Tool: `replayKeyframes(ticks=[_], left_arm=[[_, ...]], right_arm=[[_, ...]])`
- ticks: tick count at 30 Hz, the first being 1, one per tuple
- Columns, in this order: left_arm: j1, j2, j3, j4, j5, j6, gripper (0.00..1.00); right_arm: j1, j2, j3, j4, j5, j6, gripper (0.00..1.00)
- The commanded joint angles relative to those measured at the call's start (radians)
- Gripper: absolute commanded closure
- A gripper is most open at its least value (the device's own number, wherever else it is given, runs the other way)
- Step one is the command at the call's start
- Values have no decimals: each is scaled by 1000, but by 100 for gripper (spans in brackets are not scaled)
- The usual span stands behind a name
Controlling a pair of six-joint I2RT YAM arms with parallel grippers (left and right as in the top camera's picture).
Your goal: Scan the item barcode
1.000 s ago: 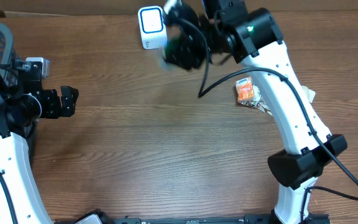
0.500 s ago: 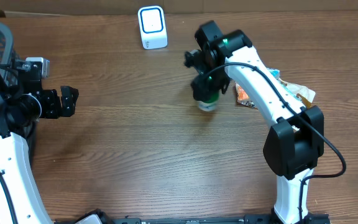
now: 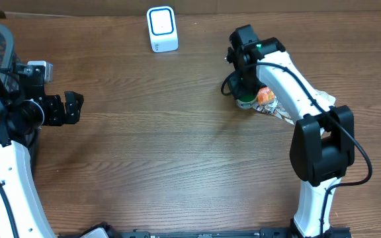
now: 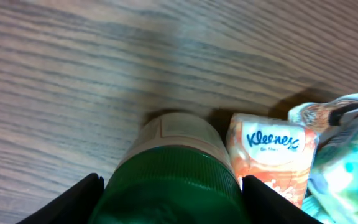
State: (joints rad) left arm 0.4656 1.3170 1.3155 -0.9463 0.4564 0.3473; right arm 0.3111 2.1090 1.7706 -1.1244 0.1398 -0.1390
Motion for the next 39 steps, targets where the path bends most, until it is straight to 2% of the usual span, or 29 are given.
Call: replayKeyframes(ticks=[1,5,7,8,15,20,28,39], left_arm=[[5,3,2,1,4,8,0],[5,3,2,2,4,8,0],[5,3,2,2,4,8,0],[5,3,2,1,4,8,0],[5,3,2,2,4,8,1],[5,3,2,1,4,8,1],[5,3,2,1,4,8,0],[5,3,2,1,4,8,0]], right_arm=[[-12,-7,1,5,-8,20,27],[-12,-8,2,0,-11,20,13],[-12,-9,9,-11,-11,30,1],[-12,-12,16,-18,-11,43,0],[-12,-115,156,-133,-92,90,0],[-12,-301,238,-242,-199,91,0],[-12,-579,247,-367,-391,91,0],[-12,-672,247,-475,-356,87,0]])
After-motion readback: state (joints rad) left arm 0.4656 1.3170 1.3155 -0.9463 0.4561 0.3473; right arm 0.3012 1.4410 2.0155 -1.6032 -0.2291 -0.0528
